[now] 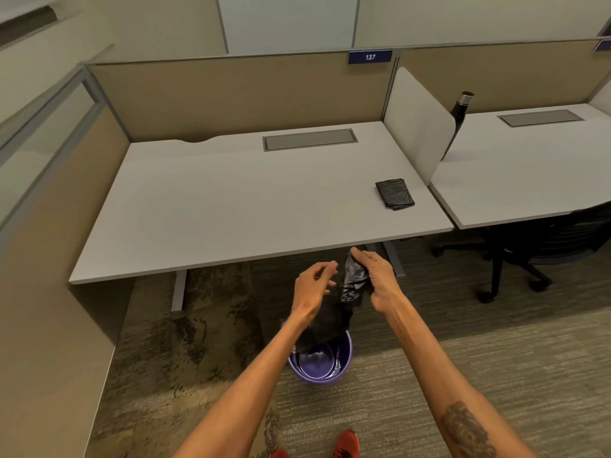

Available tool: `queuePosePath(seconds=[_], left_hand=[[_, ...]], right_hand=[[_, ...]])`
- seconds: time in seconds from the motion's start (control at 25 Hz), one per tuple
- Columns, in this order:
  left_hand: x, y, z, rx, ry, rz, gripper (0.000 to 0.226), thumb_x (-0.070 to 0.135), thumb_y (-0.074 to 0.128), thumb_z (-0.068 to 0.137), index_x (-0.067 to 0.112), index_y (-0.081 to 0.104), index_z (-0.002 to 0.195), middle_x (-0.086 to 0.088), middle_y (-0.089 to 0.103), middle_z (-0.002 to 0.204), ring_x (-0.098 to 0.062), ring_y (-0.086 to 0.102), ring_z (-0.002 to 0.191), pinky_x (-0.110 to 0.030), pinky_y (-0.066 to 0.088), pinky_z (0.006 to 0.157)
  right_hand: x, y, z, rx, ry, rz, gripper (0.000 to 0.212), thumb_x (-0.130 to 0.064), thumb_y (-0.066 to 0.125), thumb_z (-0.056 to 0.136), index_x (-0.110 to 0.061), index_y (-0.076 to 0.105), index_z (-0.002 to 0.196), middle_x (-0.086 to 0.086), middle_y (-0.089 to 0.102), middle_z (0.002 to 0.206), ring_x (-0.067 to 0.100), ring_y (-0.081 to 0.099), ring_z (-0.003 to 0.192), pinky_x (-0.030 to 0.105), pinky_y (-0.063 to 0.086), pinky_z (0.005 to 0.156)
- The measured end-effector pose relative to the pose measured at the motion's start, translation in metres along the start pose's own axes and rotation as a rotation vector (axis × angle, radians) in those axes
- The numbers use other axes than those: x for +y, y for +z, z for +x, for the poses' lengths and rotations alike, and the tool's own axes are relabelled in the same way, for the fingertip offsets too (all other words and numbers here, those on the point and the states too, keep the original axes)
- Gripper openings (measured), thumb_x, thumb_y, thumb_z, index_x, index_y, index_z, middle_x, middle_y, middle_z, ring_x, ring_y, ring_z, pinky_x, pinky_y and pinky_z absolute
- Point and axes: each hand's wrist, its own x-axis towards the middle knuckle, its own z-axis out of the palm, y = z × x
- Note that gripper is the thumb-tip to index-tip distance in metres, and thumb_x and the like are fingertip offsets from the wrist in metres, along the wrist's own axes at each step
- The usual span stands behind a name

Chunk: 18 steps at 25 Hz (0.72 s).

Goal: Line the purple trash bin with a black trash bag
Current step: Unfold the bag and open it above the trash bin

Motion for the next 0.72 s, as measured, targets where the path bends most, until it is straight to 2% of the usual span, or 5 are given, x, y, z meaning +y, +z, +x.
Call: queuePosePath(seconds=[0.12, 0.24, 0.56, 0.64, 0.72], left_hand=[[0.01, 0.012, -0.001, -0.031, 0.107, 0.078, 0.032, 0.05, 0.059, 0.096, 0.025, 0.067, 0.115, 0.012, 0.067, 0.102, 0.001, 0.062, 0.091, -0.016, 0.047, 0.078], [0.005, 0.011, 0.002, 0.032, 0.134, 0.129, 0.03, 0.041, 0.065, 0.095, 0.024, 0.07, 0.119, 0.013, 0.069, 0.104, 0.001, 0.064, 0.095, -0.02, 0.051, 0.087], [-0.015, -0.001, 0.008, 0.179, -0.063, 0.042, 0.023, 0.032, 0.055, 0.101, 0.022, 0.075, 0.099, 0.005, 0.073, 0.09, -0.009, 0.067, 0.084, -0.035, 0.058, 0.083], [-0.014, -0.003, 0.007, 0.195, -0.073, 0.027, 0.032, 0.044, 0.053, 0.101, 0.02, 0.073, 0.096, 0.005, 0.069, 0.083, -0.008, 0.063, 0.074, -0.03, 0.054, 0.075], [-0.009, -0.005, 0.005, 0.086, -0.016, 0.016, 0.042, 0.06, 0.052, 0.096, 0.023, 0.071, 0.099, 0.006, 0.069, 0.086, -0.009, 0.064, 0.077, -0.028, 0.053, 0.074]], right_hand=[[0.008, 0.006, 0.001, -0.016, -0.034, -0.102, 0.019, -0.025, 0.076, 0.088, -0.01, 0.073, 0.1, 0.008, 0.074, 0.093, 0.022, 0.067, 0.089, 0.03, 0.052, 0.069], [0.009, 0.006, 0.002, -0.008, -0.025, -0.109, 0.02, -0.022, 0.072, 0.091, -0.008, 0.072, 0.105, 0.01, 0.073, 0.099, 0.022, 0.066, 0.092, 0.029, 0.052, 0.068], [0.011, 0.003, 0.009, 0.051, 0.01, -0.01, 0.024, -0.027, 0.076, 0.088, -0.01, 0.07, 0.104, 0.014, 0.073, 0.109, 0.028, 0.068, 0.1, 0.038, 0.056, 0.081], [0.013, 0.004, 0.012, 0.049, 0.018, 0.006, 0.024, -0.026, 0.076, 0.088, -0.009, 0.069, 0.103, 0.016, 0.073, 0.108, 0.031, 0.07, 0.101, 0.045, 0.058, 0.089], [0.015, 0.008, 0.014, 0.062, 0.008, -0.021, 0.025, -0.028, 0.076, 0.088, -0.008, 0.069, 0.102, 0.018, 0.073, 0.106, 0.033, 0.07, 0.098, 0.046, 0.058, 0.088]])
